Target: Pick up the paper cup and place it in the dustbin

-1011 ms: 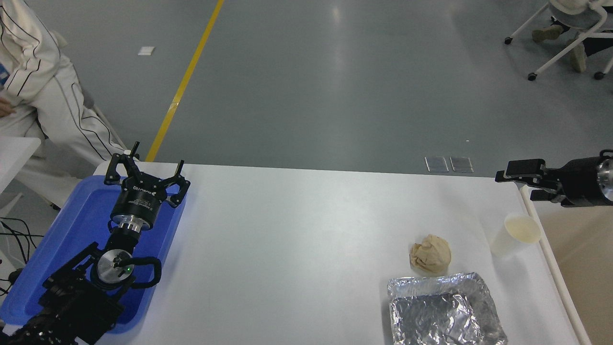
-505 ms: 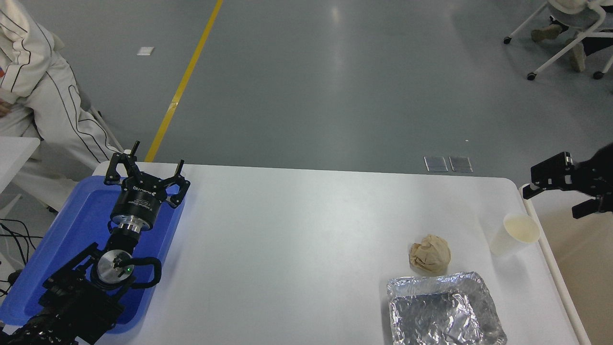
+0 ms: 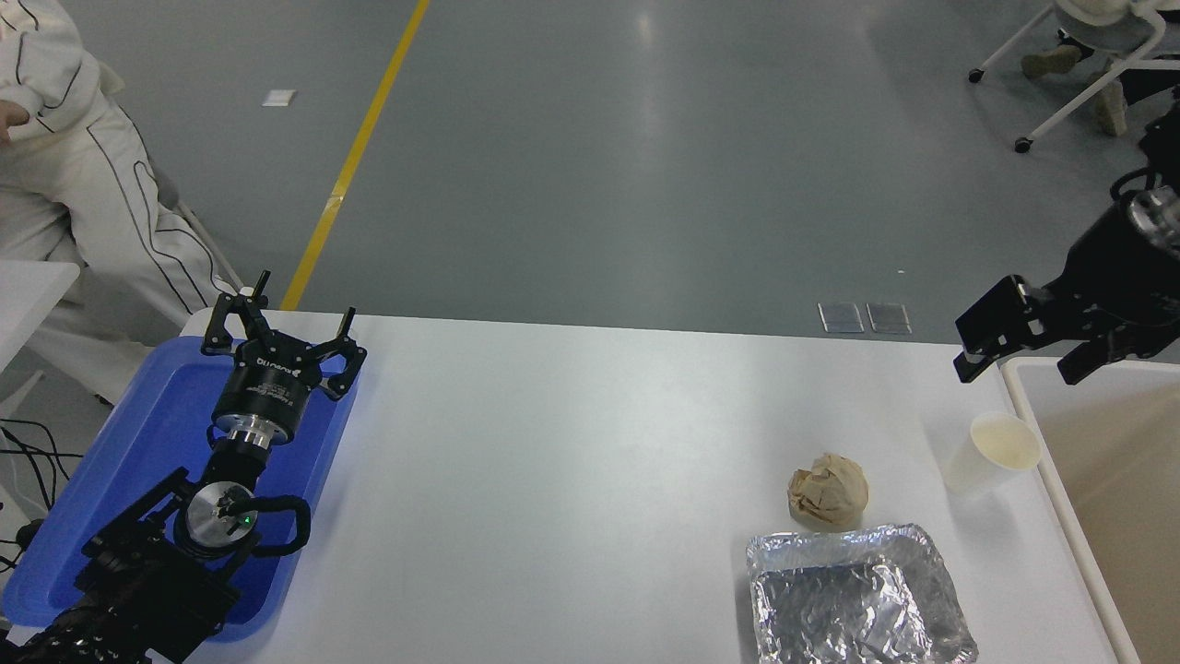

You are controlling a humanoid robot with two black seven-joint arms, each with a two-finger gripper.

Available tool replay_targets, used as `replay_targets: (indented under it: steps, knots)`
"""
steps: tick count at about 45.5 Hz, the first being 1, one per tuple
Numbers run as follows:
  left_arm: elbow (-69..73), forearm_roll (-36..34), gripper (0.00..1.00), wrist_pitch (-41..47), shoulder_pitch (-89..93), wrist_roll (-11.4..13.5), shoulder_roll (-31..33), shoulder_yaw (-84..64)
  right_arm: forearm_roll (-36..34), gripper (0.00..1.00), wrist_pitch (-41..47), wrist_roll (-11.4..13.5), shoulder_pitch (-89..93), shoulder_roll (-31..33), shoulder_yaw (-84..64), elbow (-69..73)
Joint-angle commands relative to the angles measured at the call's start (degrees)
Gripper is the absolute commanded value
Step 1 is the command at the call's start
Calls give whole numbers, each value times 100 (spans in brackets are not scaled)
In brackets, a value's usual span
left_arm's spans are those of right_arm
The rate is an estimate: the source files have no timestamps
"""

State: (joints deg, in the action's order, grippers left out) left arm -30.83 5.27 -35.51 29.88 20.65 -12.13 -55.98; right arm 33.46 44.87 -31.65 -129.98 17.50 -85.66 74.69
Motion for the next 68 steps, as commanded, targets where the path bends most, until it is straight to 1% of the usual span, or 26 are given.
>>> replay_targets:
  steps: [1,7,16,29,32,37,40,54,61,68]
  knots:
    - [-2,0,100,0,0,1,0,0,249,100,13,123,-212,-71,295,63]
    - [-2,0,100,0,0,1,0,0,258,100,13,123,-212,-62,208,63]
    - [-2,0,100,0,0,1,0,0,205,100,13,123,-212,175,155,89]
    - [-2,0,100,0,0,1,0,0,196,100,13,115,-238,219,-442,107]
    - [-2,0,100,0,0,1,0,0,196,100,13,115,-282,315,-452,98]
    - [-2,0,100,0,0,1,0,0,-128,100,13,115,-309,552,-407,98]
    - [-2,0,100,0,0,1,0,0,-278,100,13,115,-335,588,-469,63]
    - [-2,0,100,0,0,1,0,0,-296,99,13,132,-450,649,-838,46]
    - [7,0,100,0,0,1,0,0,-331,99,4,132,-64,983,-838,19]
    - [-2,0,100,0,0,1,0,0,-673,100,-1427,132,701,1282,-786,-130]
